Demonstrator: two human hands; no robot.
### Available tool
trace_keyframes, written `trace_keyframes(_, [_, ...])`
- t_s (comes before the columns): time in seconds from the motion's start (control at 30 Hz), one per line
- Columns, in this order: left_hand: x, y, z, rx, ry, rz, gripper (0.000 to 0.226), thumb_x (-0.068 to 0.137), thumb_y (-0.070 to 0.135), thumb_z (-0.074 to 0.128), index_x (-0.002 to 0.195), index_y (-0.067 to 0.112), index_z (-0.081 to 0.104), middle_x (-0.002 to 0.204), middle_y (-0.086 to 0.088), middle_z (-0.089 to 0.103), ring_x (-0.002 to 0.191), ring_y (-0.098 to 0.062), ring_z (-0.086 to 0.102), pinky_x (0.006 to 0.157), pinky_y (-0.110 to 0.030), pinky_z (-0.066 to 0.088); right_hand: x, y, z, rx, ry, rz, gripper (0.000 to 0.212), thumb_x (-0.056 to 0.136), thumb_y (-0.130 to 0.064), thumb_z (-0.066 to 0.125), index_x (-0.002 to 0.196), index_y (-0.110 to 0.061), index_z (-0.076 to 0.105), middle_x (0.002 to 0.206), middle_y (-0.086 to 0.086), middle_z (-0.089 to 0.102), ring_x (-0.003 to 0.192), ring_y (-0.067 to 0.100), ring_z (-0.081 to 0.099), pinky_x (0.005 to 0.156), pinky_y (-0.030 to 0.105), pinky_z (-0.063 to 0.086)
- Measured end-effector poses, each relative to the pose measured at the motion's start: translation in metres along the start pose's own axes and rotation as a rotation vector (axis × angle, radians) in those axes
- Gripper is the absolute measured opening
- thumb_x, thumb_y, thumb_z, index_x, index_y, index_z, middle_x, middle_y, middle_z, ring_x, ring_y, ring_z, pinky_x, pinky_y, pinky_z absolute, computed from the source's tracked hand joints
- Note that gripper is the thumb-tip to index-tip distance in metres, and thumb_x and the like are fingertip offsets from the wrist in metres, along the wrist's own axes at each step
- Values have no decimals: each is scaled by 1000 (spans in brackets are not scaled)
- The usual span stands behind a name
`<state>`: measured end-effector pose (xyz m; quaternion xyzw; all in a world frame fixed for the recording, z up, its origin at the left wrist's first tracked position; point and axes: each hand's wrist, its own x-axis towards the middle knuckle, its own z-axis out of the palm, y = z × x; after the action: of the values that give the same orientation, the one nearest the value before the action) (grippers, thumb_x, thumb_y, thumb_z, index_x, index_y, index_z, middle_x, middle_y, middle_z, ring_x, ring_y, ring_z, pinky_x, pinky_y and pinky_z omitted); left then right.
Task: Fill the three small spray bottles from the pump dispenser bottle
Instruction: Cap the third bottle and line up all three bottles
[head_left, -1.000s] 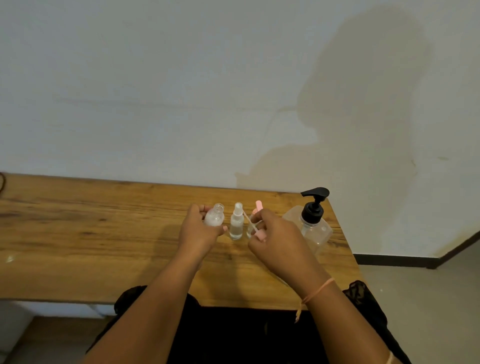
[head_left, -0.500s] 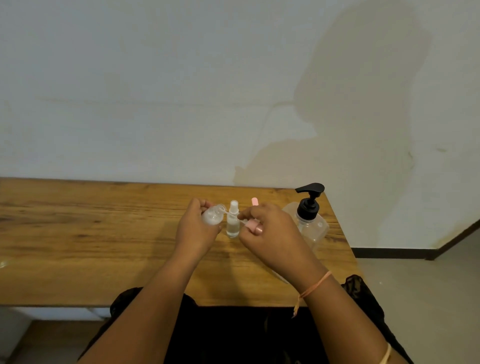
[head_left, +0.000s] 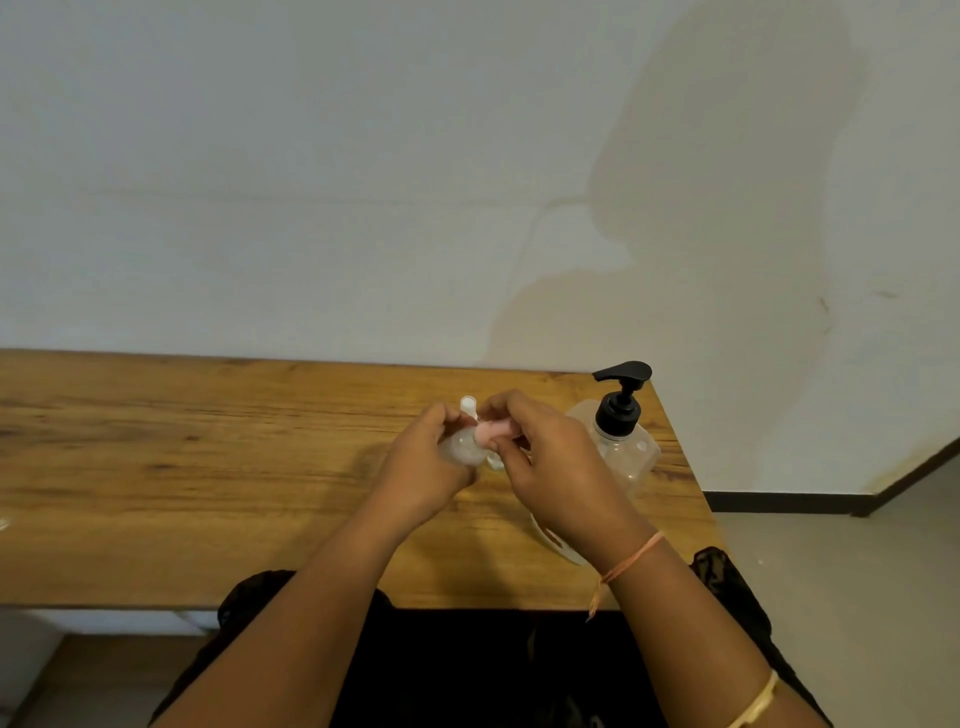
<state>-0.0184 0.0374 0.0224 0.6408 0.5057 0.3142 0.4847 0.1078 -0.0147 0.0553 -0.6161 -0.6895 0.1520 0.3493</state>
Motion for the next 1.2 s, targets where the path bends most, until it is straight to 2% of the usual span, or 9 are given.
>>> trace_keyframes(0.17, [-1, 1, 1, 3, 23, 38, 36, 70, -2, 74, 89, 24, 58, 96, 7, 64, 92, -13, 61, 77, -35, 53, 3, 2, 0, -9, 53, 16, 22, 90, -11, 58, 112, -10, 61, 110, 1, 63, 100, 13, 57, 83, 21, 48])
trace_keyframes(0.33, [-2, 0, 1, 15, 50, 52, 36, 69, 1, 77, 85, 27, 57, 97, 5, 65, 90, -10, 61, 66, -23, 50, 2, 2, 3, -87, 126, 89, 20, 89, -32, 59, 89, -12, 58, 84, -1, 60, 77, 14, 55, 67, 27, 46])
trace_keyframes(0.43, [-1, 0, 1, 17, 56, 37, 33, 70, 4, 78, 85, 26, 57, 98, 6, 65, 90, -10, 61, 68, -23, 50, 0, 2, 4, -13, 53, 119, 45, 86, -43, 59, 122, -16, 52, 111, -3, 58, 99, 11, 55, 82, 26, 50])
trace_keyframes(0.53, [0, 1, 1, 48, 62, 41, 32, 71, 6, 78, 87, 23, 57, 98, 8, 64, 88, -8, 60, 71, -23, 51, -4, 3, 4, 20, -31, 37, 60, 89, -26, 60, 142, -22, 32, 135, -5, 45, 121, 7, 44, 99, 27, 44])
trace_keyframes(0.63, [0, 1, 0, 87, 54, 57, 32, 69, 5, 78, 91, 18, 58, 94, 10, 63, 84, -5, 58, 62, -18, 45, -2, 2, 4, 19, 11, 13, 44, 90, -8, 55, 132, -19, 47, 119, -3, 58, 111, 9, 53, 93, 27, 48])
trace_keyframes(0.77, [0, 0, 0, 44, 63, 41, 35, 68, 5, 78, 89, 25, 59, 99, 6, 65, 91, -10, 61, 64, -20, 47, 2, 1, 5, 47, 107, 109, 34, 89, -25, 62, 121, -18, 53, 96, -5, 62, 88, 11, 61, 76, 27, 52])
trace_keyframes(0.93, [-2, 6, 0, -16, 53, 33, 29, 71, 8, 77, 92, 19, 59, 100, 4, 65, 92, -11, 61, 68, -23, 50, 0, 2, 11, 121, 69, 165, 69, 83, -44, 63, 140, -21, 34, 120, -7, 56, 109, 8, 54, 90, 27, 48])
trace_keyframes(1.03, [-1, 7, 0, -85, 42, 30, 32, 70, 5, 79, 92, 17, 59, 100, 2, 67, 92, -11, 64, 70, -24, 55, 0, 5, 13, 302, 50, 168, 63, 89, -26, 61, 144, -27, 29, 125, -6, 57, 116, 7, 53, 99, 30, 45])
trace_keyframes(1.2, [1, 3, 1, -107, 18, 8, 35, 66, 5, 81, 88, 22, 59, 100, -2, 69, 95, -18, 65, 80, -40, 56, 5, 3, 13, 406, 203, 220, 40, 82, -23, 70, 117, -29, 51, 90, -6, 65, 87, 6, 62, 79, 31, 55])
